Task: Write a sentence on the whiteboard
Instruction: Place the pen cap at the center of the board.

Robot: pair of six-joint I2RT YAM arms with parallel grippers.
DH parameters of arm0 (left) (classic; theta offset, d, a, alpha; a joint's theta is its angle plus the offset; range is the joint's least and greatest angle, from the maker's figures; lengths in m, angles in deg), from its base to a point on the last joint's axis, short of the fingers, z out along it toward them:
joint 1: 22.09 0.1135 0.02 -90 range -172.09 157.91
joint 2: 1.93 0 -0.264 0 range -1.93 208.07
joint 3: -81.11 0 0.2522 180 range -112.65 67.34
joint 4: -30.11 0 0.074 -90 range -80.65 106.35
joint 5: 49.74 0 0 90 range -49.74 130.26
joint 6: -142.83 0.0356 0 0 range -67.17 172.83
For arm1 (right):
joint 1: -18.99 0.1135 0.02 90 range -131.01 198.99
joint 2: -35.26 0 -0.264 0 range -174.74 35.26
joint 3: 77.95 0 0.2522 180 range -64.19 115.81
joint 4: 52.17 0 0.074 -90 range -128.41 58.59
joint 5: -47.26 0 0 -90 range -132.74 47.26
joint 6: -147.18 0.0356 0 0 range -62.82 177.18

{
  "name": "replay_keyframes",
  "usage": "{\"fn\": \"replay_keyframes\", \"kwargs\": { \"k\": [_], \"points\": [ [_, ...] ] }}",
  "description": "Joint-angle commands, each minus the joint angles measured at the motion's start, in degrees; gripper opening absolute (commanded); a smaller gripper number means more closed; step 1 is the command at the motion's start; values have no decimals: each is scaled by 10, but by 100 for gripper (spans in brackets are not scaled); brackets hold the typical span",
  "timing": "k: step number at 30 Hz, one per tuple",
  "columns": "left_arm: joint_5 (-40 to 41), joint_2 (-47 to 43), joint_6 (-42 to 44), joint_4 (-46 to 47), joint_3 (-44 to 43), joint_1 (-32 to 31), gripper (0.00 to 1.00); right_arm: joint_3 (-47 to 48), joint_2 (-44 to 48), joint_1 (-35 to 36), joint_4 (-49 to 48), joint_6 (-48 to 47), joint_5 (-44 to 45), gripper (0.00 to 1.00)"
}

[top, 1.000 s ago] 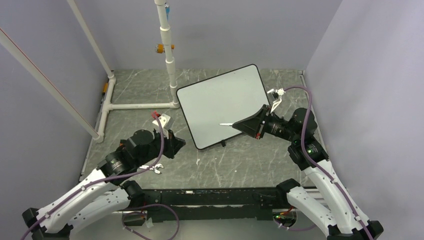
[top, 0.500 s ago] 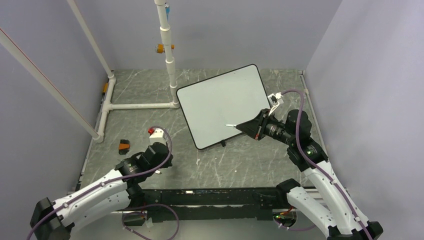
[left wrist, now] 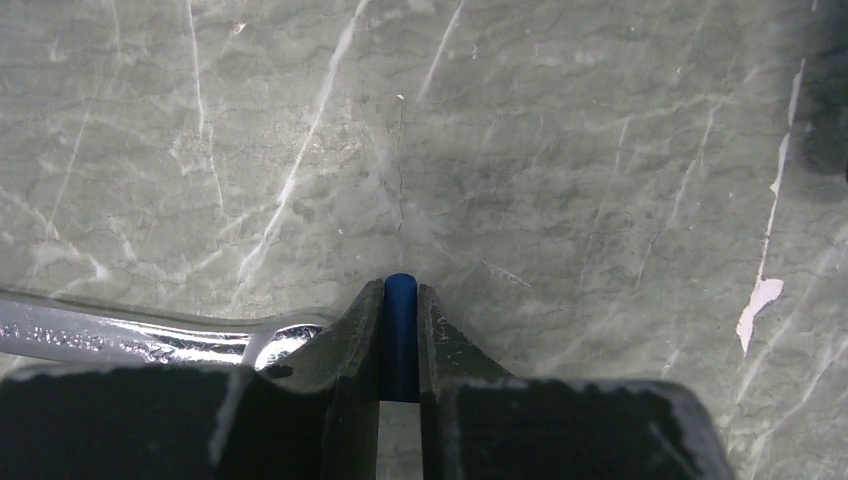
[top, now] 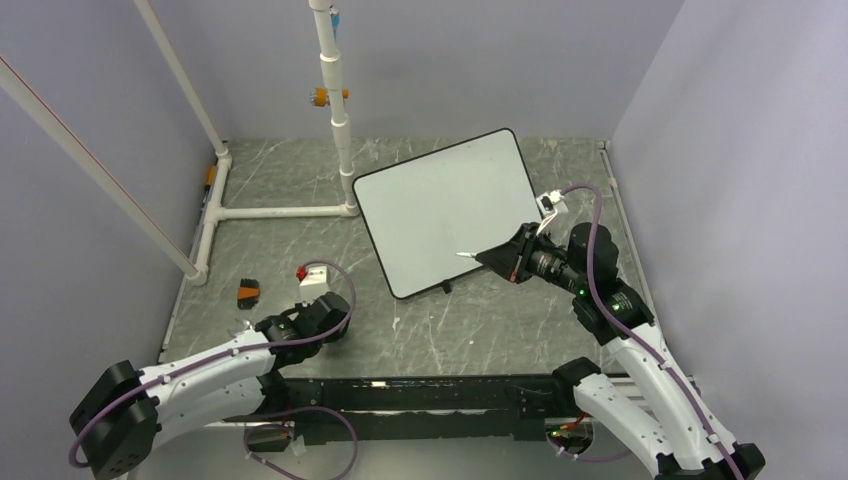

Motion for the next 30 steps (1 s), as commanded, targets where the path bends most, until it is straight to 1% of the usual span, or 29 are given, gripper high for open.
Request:
{"fn": "replay_keyframes", "kwargs": {
  "k": [1,4,8,10,14,19,24,27,30],
  "points": [
    [37,11,-35,10,-12,-10,20,-3,6,-2,0,-10,16,0],
    [41,10,-47,2,-12,-11,29,-2,7,-2,4,-12,20,0],
    [41,-5,-54,-5,-10,-11,43,-1,8,-2,10,-17,23,0],
    [41,-11,-57,-13,-11,-11,48,-1,10,-1,11,-18,24,0],
    [41,-25,-51,-41,-31,-12,54,-2,14,-2,15,-19,29,0],
    [15,-30,13,-72,-85,-12,64,-9,19,-2,21,-24,37,0],
    [4,-54,72,-100,-144,-11,79,-15,21,-2,25,-29,42,0],
    [-9,-76,140,-93,-183,-9,89,-17,21,-2,24,-32,38,0],
    [-33,-79,205,-94,-231,16,97,-23,20,-2,20,-33,34,0]
  ]
}}
